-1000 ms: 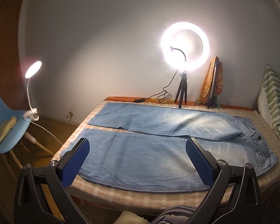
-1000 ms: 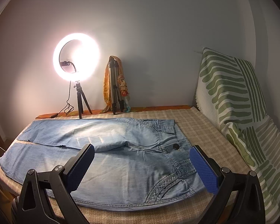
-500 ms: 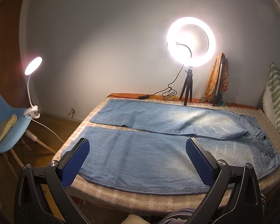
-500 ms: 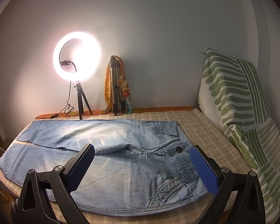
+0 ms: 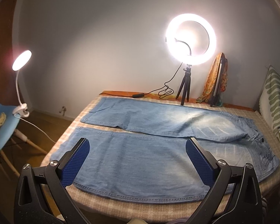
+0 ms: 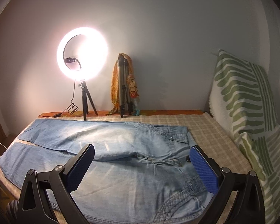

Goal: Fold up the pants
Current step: 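Move the right tool to the jeans leg hem and close on it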

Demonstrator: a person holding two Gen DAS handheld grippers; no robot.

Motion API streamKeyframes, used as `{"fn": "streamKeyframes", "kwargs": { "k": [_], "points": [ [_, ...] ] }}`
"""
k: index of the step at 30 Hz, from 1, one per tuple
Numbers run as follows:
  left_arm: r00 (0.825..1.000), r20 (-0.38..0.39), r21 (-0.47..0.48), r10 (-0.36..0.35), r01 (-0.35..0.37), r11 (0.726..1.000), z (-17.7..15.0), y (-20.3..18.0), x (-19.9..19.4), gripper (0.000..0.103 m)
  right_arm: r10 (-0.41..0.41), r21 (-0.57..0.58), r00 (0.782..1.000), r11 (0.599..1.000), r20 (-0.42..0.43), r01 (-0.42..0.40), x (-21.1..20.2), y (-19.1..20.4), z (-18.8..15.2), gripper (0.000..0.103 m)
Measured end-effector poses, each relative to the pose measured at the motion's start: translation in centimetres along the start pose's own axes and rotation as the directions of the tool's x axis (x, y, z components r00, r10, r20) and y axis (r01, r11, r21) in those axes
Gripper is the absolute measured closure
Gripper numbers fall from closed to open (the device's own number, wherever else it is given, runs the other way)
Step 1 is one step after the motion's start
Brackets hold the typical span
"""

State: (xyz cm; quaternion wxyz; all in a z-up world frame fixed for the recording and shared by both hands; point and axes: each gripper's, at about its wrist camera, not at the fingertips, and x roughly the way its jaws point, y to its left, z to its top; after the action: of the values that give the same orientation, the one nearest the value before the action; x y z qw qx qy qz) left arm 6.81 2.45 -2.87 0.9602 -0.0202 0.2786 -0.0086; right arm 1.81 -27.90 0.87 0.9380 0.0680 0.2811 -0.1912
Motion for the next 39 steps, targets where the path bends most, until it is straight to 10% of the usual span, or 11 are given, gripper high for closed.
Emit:
{"fn": "streamKeyframes", "kwargs": {
  "k": [19, 39],
  "points": [
    [0.994, -0.089, 0.018, 0.064, -0.063, 0.998, 4.4, 3.6, 10.4, 0.001, 0.182, -0.085, 0.980, 0.978, -0.081, -0.188, 10.2, 3.6, 4.6, 0.000],
    [0.965, -0.249, -0.055, 0.078, -0.095, 0.994, 8.3, 9.0, 26.4, 0.014, 0.344, -0.086, 0.899, 0.922, -0.270, -0.378, 28.1, 8.3, 8.4, 0.016]
  ]
}}
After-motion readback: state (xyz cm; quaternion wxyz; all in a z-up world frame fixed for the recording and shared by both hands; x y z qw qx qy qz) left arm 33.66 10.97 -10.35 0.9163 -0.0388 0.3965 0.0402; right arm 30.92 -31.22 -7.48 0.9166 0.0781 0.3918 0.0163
